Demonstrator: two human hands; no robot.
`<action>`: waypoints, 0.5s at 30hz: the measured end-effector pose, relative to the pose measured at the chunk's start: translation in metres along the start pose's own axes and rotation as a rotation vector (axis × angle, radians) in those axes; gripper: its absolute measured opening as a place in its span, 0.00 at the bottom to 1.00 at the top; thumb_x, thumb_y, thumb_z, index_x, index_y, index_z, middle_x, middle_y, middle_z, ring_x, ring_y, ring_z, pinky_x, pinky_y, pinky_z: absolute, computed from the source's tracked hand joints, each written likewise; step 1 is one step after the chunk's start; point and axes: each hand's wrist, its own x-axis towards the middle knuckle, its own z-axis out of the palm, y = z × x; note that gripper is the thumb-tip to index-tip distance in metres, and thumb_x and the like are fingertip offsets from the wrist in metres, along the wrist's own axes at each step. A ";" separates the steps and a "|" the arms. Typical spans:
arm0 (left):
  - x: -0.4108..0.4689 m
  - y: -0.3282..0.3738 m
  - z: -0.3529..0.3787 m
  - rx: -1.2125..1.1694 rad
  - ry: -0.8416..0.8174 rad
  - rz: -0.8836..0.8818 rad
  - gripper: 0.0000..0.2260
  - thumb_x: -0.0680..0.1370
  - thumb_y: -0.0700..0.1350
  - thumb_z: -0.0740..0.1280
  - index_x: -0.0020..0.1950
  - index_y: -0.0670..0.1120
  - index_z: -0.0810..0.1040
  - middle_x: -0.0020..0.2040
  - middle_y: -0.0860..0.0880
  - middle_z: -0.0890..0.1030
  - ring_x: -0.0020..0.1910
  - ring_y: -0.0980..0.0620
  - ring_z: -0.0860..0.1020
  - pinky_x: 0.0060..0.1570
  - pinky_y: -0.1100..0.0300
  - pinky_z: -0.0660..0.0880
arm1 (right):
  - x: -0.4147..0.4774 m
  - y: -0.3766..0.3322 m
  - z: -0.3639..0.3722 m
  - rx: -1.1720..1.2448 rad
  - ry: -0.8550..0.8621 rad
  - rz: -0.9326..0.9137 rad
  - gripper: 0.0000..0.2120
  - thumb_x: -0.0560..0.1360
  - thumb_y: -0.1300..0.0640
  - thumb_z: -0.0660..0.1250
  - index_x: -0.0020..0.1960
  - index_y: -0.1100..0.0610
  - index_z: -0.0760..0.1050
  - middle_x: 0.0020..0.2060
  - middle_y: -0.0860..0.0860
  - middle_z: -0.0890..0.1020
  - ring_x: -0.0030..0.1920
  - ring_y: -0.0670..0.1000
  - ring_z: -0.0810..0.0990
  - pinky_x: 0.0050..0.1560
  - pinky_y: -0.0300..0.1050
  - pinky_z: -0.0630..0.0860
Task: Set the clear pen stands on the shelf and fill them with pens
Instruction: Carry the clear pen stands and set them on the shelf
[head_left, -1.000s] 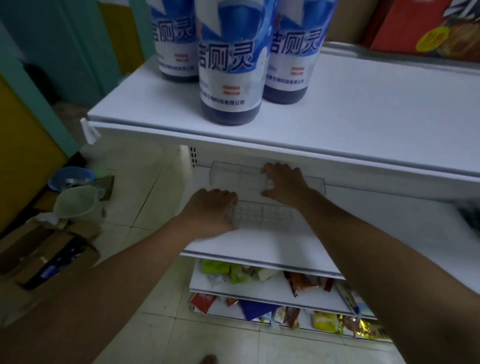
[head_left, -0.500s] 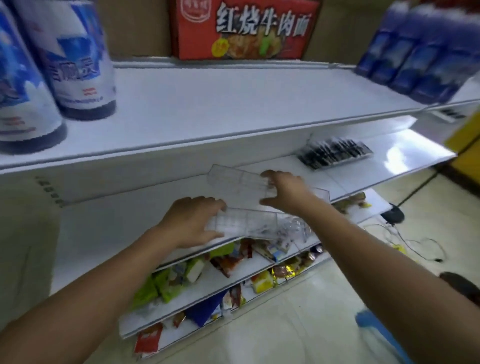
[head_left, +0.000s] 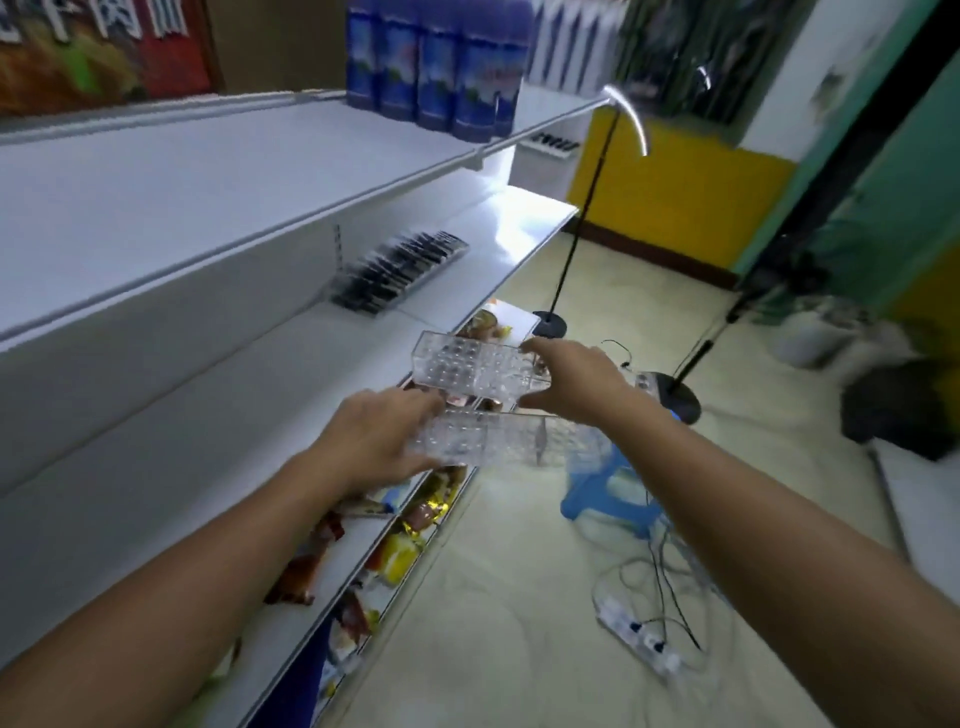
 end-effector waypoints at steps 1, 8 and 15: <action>0.007 0.005 0.003 -0.017 -0.007 0.025 0.28 0.74 0.68 0.72 0.69 0.57 0.74 0.59 0.58 0.81 0.55 0.52 0.80 0.50 0.54 0.70 | -0.006 0.010 0.000 0.010 0.002 0.035 0.38 0.72 0.38 0.78 0.77 0.46 0.68 0.65 0.50 0.83 0.64 0.56 0.81 0.60 0.53 0.76; 0.060 0.041 0.018 -0.033 -0.040 0.134 0.27 0.74 0.71 0.70 0.68 0.60 0.72 0.58 0.62 0.80 0.53 0.59 0.76 0.54 0.56 0.73 | -0.030 0.071 0.001 0.053 0.041 0.169 0.37 0.72 0.39 0.78 0.76 0.46 0.69 0.63 0.48 0.84 0.63 0.55 0.81 0.63 0.54 0.75; 0.123 0.069 0.034 0.005 -0.064 0.226 0.28 0.75 0.70 0.69 0.71 0.60 0.70 0.63 0.60 0.80 0.61 0.56 0.78 0.63 0.52 0.73 | -0.028 0.139 0.006 0.092 0.066 0.231 0.35 0.72 0.40 0.78 0.75 0.46 0.70 0.61 0.48 0.84 0.62 0.55 0.81 0.63 0.55 0.73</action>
